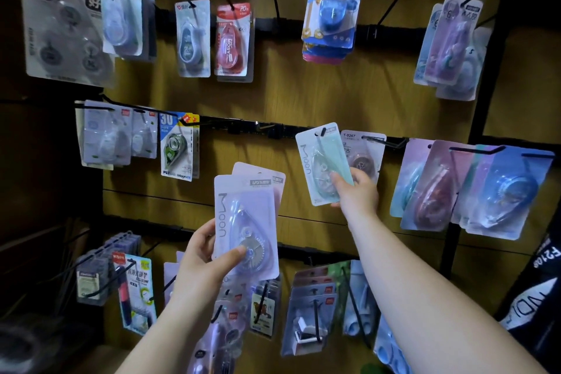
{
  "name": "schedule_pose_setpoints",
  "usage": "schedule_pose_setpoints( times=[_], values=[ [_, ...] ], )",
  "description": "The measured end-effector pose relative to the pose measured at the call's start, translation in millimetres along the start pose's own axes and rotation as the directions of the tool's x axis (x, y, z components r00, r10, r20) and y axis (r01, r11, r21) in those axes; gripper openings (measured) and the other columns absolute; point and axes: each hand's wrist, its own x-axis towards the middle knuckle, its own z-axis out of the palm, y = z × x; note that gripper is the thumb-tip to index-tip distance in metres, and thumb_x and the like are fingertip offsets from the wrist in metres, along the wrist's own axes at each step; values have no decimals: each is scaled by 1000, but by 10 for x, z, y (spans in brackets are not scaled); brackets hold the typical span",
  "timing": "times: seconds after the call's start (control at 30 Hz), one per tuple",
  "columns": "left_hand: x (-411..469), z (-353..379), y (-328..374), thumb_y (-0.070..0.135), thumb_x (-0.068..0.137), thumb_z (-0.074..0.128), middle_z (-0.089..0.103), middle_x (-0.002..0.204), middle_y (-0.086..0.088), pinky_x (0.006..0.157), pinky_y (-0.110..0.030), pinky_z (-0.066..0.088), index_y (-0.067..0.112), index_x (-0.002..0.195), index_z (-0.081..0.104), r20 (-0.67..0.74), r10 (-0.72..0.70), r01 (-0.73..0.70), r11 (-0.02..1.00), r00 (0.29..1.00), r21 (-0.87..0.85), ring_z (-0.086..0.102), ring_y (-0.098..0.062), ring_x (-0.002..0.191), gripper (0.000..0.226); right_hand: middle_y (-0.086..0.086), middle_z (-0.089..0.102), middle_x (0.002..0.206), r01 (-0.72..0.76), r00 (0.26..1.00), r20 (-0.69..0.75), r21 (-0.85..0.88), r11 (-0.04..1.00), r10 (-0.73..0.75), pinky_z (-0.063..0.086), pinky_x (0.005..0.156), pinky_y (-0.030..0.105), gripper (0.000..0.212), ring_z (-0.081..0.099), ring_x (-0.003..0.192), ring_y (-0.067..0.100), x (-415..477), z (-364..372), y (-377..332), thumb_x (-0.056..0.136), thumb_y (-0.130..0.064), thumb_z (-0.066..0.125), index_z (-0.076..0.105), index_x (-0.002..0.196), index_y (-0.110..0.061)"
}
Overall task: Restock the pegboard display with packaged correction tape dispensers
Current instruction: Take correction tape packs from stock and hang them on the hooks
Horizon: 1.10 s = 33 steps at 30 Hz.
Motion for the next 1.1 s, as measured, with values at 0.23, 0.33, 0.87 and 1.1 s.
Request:
schedule_pose_setpoints(
  times=[0.23, 0.33, 0.87, 1.1],
  values=[
    [24, 35, -22, -6, 76, 59, 66, 98, -4, 75, -40, 51, 28, 98, 52, 16, 10, -9, 999, 1000, -54, 64, -26, 92, 41, 8, 44, 137, 145, 989, 34, -188, 971, -141, 39, 78, 17, 46, 48, 120, 23, -198, 11, 103, 91, -14, 49, 34, 135, -11],
    [28, 63, -42, -3, 75, 60, 66, 105, -7, 78, -44, 51, 24, 109, 51, 23, 1, 1, 997, 1000, -71, 63, -29, 97, 45, 2, 40, 130, 188, 982, 58, -116, 975, -182, 31, 91, 17, 38, 40, 124, 17, -549, -21, 221, 89, -16, 54, 43, 125, -14],
    [-158, 377, 33, 11, 82, 55, 66, 99, -1, 53, -26, 58, 26, 100, 54, 59, -5, 15, 986, 998, -169, 69, -17, 78, 23, -6, 48, 64, 89, 937, 339, -12, 996, -79, 34, 50, 6, 27, 42, 60, 3, -1052, -257, 13, 91, -16, 49, 46, 65, -21],
    [-173, 342, 12, 11, 88, 52, 64, 102, -7, 47, -18, 54, 21, 91, 58, -32, -41, 36, 987, 999, -154, 66, -19, 79, 12, 0, 52, 74, 74, 964, 254, 30, 997, -79, 38, 57, 16, 22, 50, 72, 12, -1049, -433, -12, 94, -17, 43, 44, 72, -22]
  ],
)
